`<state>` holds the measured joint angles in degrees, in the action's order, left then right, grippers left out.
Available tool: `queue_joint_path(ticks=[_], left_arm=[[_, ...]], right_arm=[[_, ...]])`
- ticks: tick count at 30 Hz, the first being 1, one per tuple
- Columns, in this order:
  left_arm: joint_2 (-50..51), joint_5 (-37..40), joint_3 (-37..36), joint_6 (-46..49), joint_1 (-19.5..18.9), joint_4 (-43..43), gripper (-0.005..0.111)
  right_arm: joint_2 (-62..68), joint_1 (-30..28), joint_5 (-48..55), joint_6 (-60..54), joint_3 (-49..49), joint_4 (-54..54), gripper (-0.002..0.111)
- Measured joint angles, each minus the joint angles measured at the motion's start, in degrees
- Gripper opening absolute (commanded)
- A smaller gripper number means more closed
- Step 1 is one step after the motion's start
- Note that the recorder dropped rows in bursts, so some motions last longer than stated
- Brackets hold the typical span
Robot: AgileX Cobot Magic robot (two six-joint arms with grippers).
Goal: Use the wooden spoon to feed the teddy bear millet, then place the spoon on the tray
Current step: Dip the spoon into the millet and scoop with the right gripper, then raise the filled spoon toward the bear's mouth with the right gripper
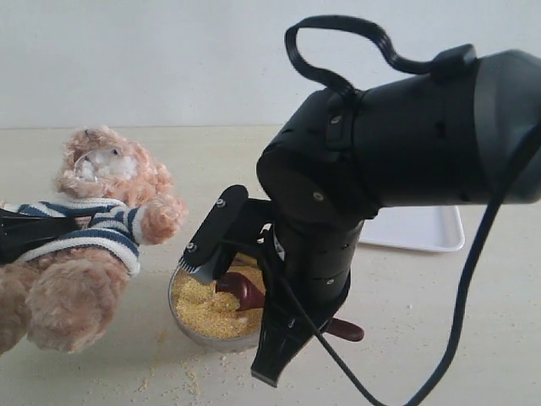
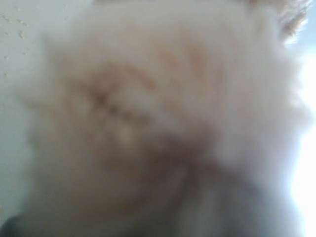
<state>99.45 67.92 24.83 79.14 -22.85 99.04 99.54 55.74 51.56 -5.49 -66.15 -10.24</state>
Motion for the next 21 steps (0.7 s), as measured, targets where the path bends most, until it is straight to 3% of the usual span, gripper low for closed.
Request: queue_joint_path(ticks=[8,21], left_arm=[[0.00,0.11,0.00,0.21,0.00,0.00,0.005],[0.00,0.11,0.07,-1.39,0.00,-3.39,0.005]], right_arm=[[-1.84,-4.88,1.24,-0.64,0.00,7.82,0.000],[-4.40,-6.89,7.74,-6.24,0.00,16.07,0.000]])
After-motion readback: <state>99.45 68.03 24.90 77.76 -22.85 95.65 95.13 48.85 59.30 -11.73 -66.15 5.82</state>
